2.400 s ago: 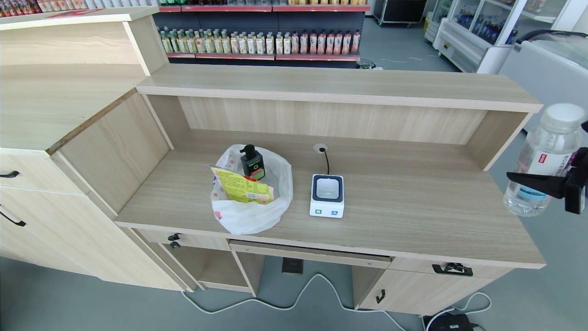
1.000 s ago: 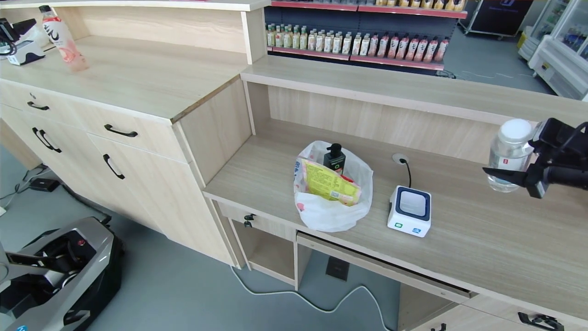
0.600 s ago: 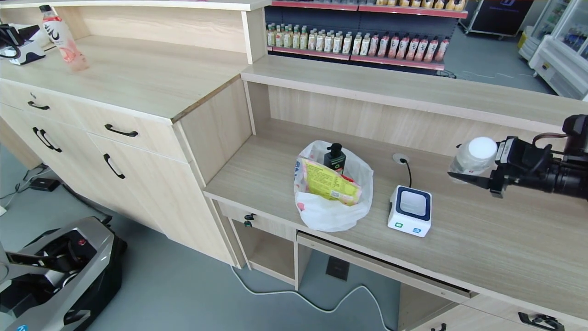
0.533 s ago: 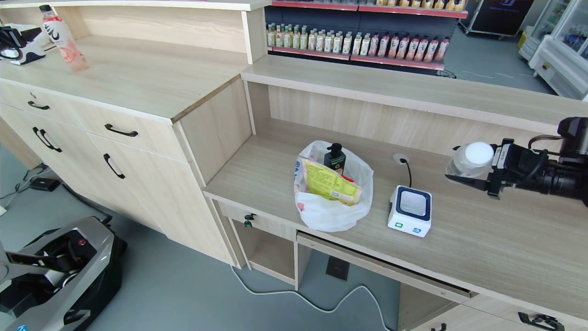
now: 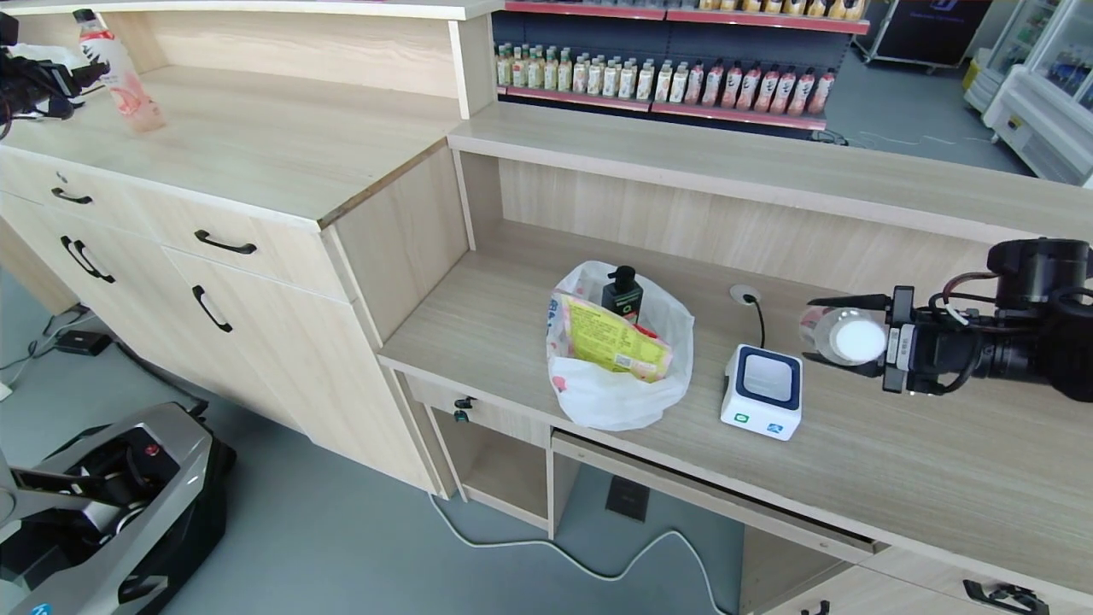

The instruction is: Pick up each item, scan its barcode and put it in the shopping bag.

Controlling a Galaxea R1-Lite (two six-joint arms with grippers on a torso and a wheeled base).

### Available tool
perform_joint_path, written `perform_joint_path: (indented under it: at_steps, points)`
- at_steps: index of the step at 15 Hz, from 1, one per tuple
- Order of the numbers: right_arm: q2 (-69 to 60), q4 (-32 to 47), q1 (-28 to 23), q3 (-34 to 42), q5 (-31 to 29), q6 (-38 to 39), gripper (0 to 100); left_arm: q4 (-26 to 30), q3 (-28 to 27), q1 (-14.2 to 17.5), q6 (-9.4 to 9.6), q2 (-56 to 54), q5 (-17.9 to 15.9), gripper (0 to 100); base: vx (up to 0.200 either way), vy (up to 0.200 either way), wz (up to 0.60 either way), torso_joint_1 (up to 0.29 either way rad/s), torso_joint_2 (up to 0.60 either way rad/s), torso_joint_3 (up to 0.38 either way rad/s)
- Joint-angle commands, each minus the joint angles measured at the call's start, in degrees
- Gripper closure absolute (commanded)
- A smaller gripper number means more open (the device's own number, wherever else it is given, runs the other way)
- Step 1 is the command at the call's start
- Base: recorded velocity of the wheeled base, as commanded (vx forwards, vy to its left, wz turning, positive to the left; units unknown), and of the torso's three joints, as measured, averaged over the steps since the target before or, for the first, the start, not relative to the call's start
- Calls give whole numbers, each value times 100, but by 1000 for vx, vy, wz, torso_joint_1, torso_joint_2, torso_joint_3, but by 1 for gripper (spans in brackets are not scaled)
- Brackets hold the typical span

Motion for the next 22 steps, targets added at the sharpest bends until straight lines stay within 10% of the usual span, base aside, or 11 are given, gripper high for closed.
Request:
perform_joint_path:
  at_steps: [1,22]
  points:
    - [41,161,2,-20,19,-293,100,0,0,2,-2,-2,0,0,0,0,0,0,0,0]
    - [736,249,-33,-495,248,-1189,100,0,0,2,-2,-2,0,0,0,0,0,0,0,0]
